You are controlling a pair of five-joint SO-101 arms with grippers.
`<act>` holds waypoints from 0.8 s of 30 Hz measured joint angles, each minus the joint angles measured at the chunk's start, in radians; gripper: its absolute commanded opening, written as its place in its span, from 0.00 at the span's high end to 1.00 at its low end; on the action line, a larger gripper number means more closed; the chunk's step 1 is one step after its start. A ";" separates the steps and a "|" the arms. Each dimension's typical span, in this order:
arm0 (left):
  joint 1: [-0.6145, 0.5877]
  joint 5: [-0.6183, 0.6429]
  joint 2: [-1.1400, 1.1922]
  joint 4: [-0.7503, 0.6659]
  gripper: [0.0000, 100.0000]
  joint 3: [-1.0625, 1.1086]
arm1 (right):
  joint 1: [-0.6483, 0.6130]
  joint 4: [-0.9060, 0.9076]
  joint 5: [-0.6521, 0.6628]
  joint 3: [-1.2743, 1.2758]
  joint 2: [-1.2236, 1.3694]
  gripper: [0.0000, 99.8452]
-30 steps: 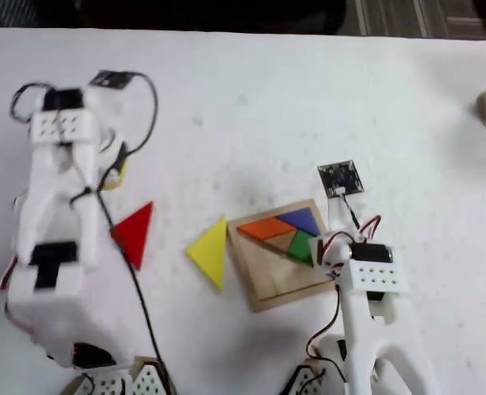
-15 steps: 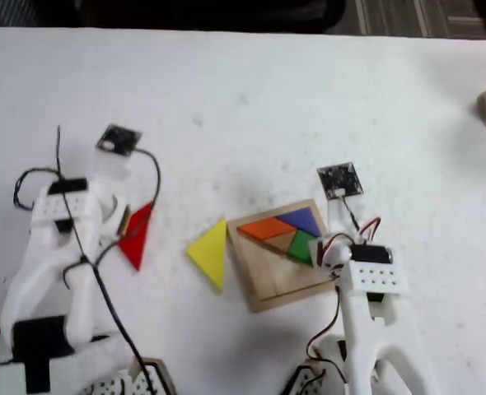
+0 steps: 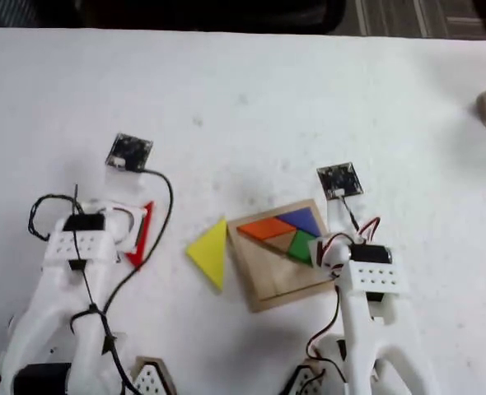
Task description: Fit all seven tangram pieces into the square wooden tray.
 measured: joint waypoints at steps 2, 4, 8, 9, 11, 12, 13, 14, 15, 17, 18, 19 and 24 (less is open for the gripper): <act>0.000 0.006 0.000 -0.018 0.98 0.005 | 0.000 0.000 0.000 0.000 0.000 0.98; 0.000 0.006 0.000 -0.018 0.96 0.005 | 0.000 0.000 0.000 0.000 0.000 0.98; -0.049 0.014 0.048 -0.020 0.83 -0.009 | 0.000 0.000 0.000 0.012 -0.002 0.98; -0.066 0.014 0.064 -0.020 0.79 -0.023 | 0.000 0.000 0.000 0.017 -0.005 0.98; -0.091 0.021 0.101 -0.020 0.75 -0.048 | -0.002 0.000 0.000 0.018 -0.009 0.98; -0.095 0.031 0.120 -0.020 0.74 -0.055 | -0.002 0.000 0.000 0.018 -0.009 0.98; -0.095 0.037 0.140 -0.020 0.74 -0.063 | -0.002 0.000 0.000 0.018 -0.009 0.98; -0.095 0.040 0.157 -0.020 0.74 -0.068 | 0.000 0.000 0.000 0.018 -0.009 0.98; -0.097 0.041 0.176 -0.020 0.74 -0.078 | 0.000 0.000 0.000 0.018 -0.009 0.98; -0.100 0.041 0.212 -0.020 0.74 -0.101 | 0.000 0.000 0.000 0.018 -0.009 0.98; -0.100 0.041 0.227 -0.020 0.74 -0.114 | 0.000 0.000 0.000 0.018 -0.009 0.98; -0.100 0.043 0.245 -0.020 0.74 -0.126 | -0.002 0.000 0.000 0.018 -0.009 0.98; -0.115 0.046 0.353 0.029 0.74 -0.232 | 0.000 0.000 0.000 0.018 -0.009 0.98</act>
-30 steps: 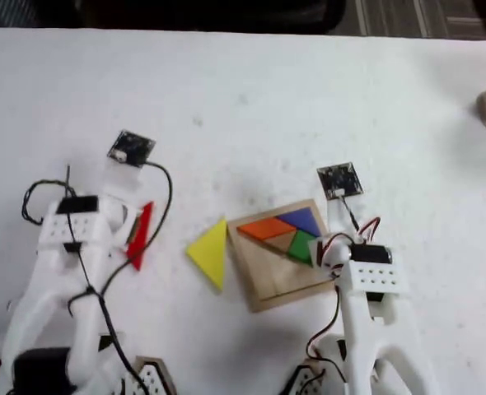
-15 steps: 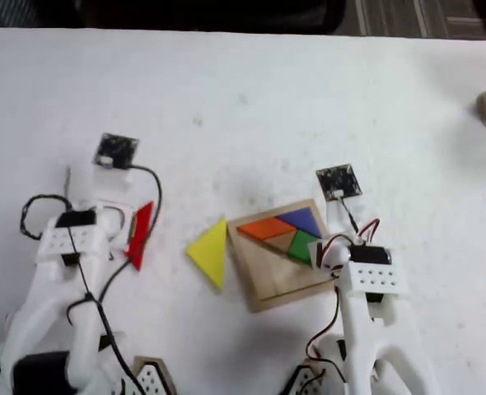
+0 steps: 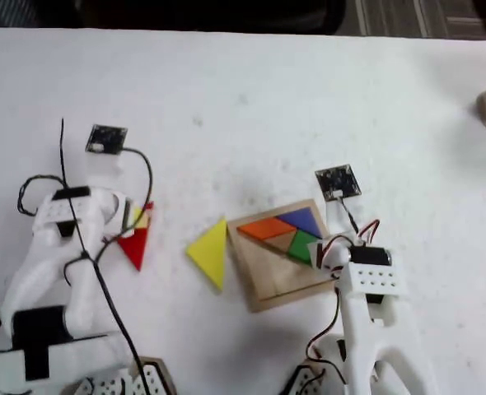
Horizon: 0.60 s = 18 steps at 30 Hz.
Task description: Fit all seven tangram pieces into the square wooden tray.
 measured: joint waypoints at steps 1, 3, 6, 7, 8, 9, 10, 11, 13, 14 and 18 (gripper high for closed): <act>-0.005 0.000 0.020 0.015 0.74 -0.023 | 0.000 0.000 0.000 0.000 0.000 0.98; -0.009 0.000 0.061 0.055 0.74 -0.072 | -0.002 0.000 0.000 0.000 0.000 0.98; -0.028 0.000 0.097 0.106 0.72 -0.123 | -0.002 0.000 0.000 0.000 0.000 0.98; -0.032 0.000 0.101 0.114 0.70 -0.127 | 0.000 0.000 0.000 0.000 0.000 0.98; -0.035 -0.008 0.103 0.120 0.68 -0.130 | 0.000 0.000 0.000 0.000 0.000 0.98; -0.037 -0.026 0.104 0.123 0.66 -0.132 | 0.000 0.000 0.000 0.000 0.000 0.98; -0.038 -0.038 0.104 0.126 0.64 -0.132 | 0.000 0.000 0.000 0.000 0.000 0.98; -0.043 -0.041 0.104 0.130 0.62 -0.132 | 0.000 0.000 0.000 0.000 0.000 0.98; -0.041 -0.044 0.109 0.140 0.61 -0.129 | 0.000 0.000 0.000 0.000 0.000 0.98; -0.038 -0.048 0.115 0.141 0.62 -0.126 | 0.000 0.000 0.000 0.000 0.000 0.98; -0.017 -0.052 0.120 0.146 0.63 -0.126 | 0.000 0.000 0.000 0.000 0.000 0.98</act>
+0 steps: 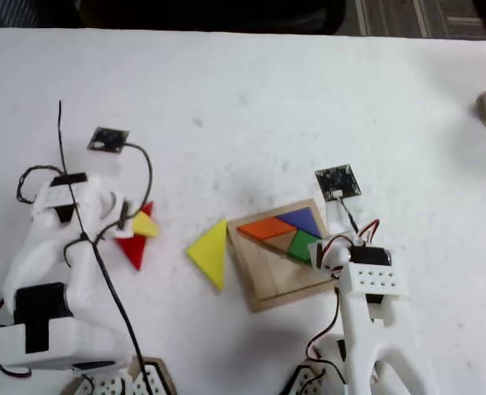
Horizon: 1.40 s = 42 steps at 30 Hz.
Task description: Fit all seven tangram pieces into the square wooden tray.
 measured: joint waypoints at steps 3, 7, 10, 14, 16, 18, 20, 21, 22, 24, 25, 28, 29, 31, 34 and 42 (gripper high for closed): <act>0.015 -0.005 0.002 0.000 0.63 0.000 | -0.002 0.000 0.000 0.000 0.000 0.98; 0.017 -0.003 0.002 -0.003 0.63 0.000 | 0.000 0.000 0.000 0.000 0.000 0.98; 0.017 -0.003 0.002 -0.003 0.63 0.000 | -0.002 0.000 0.000 0.000 0.000 0.98; 0.017 -0.003 0.002 -0.003 0.63 0.002 | 0.000 0.000 0.000 0.000 0.000 0.98; 0.017 -0.003 0.002 -0.003 0.63 0.012 | -0.002 0.000 0.000 0.000 0.000 0.98; 0.017 -0.003 0.002 -0.003 0.63 0.025 | 0.000 0.000 0.000 0.000 0.000 0.98; 0.017 -0.003 0.002 -0.003 0.63 0.034 | 0.000 0.000 0.000 0.000 0.000 0.98; 0.017 -0.003 0.002 -0.003 0.63 0.035 | 0.000 0.000 0.000 0.000 0.000 0.98; 0.017 0.005 0.002 -0.003 0.63 0.035 | 0.000 0.000 0.000 0.000 0.000 0.98; 0.017 0.057 0.002 -0.003 0.63 0.035 | 0.000 0.000 0.000 0.000 0.000 0.98; 0.017 0.081 0.002 -0.003 0.63 0.035 | 0.000 0.000 0.000 0.000 0.000 0.98; 0.017 0.112 0.002 -0.003 0.65 0.035 | 0.000 0.000 0.000 0.000 0.000 0.98; 0.017 0.115 0.002 -0.003 0.67 0.035 | 0.000 0.000 0.000 0.000 0.000 0.98; 0.017 0.126 0.002 -0.003 0.71 0.035 | 0.000 0.000 0.000 0.000 0.000 0.98; 0.017 0.167 0.002 -0.003 0.72 0.035 | 0.000 0.000 0.000 0.000 0.000 0.98; 0.040 0.183 0.002 -0.008 0.72 0.046 | 0.000 0.000 0.000 0.000 0.000 0.98</act>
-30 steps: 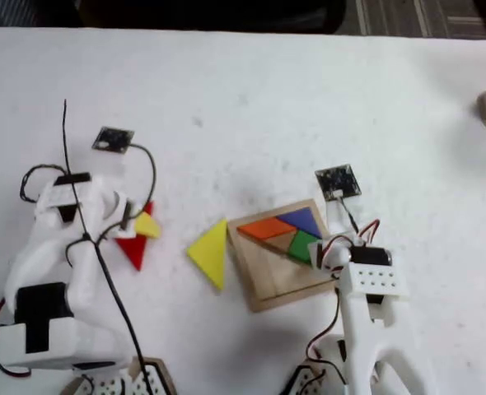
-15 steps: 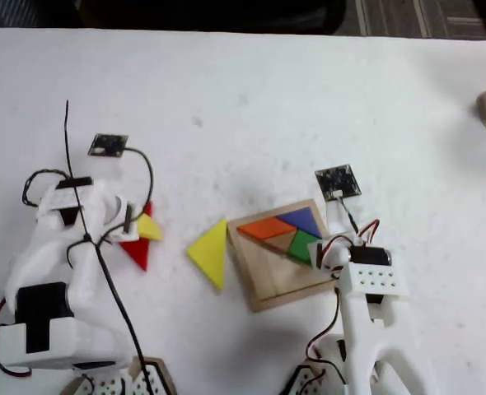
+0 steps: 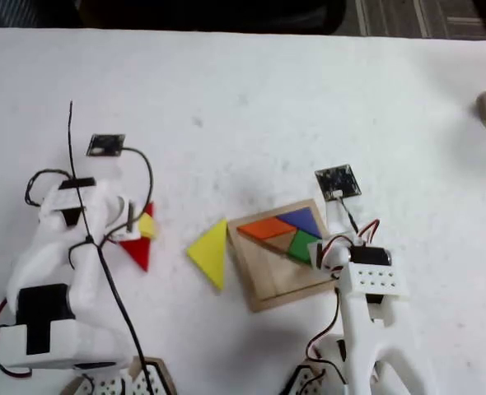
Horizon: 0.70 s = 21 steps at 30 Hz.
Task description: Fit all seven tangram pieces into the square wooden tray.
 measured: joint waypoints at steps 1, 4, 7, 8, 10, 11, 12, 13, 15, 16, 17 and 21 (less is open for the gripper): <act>0.003 0.000 0.000 0.000 0.72 0.000 | 0.000 0.000 0.000 0.000 0.000 0.98; 0.009 -0.038 -0.002 -0.002 0.73 0.005 | 0.000 0.000 0.000 0.000 0.000 0.98; 0.012 -0.054 -0.002 -0.002 0.78 0.005 | 0.000 0.000 0.000 0.000 0.000 0.98; 0.012 -0.058 -0.002 -0.002 0.80 0.005 | 0.000 0.000 0.000 0.000 0.000 0.98; 0.018 -0.063 -0.002 -0.002 0.82 0.005 | 0.000 0.000 0.000 0.000 0.000 0.98; 0.028 -0.066 -0.003 0.000 0.82 0.005 | 0.000 0.000 0.000 0.000 0.000 0.98; 0.035 -0.071 -0.017 0.005 0.82 0.002 | 0.000 0.000 0.000 0.000 0.000 0.98; 0.041 -0.071 -0.023 0.005 0.82 0.002 | 0.000 0.000 0.000 0.000 0.000 0.98; 0.052 -0.071 -0.026 -0.002 0.82 -0.012 | 0.000 0.000 0.000 0.000 0.000 0.98; 0.057 -0.071 -0.026 -0.002 0.82 -0.012 | 0.000 0.000 0.000 0.000 0.000 0.98; 0.057 -0.071 -0.026 -0.002 0.82 -0.012 | 0.000 0.000 0.000 0.000 0.000 0.98; 0.057 -0.071 -0.028 -0.002 0.82 -0.012 | -0.002 0.000 0.000 0.000 0.000 0.98</act>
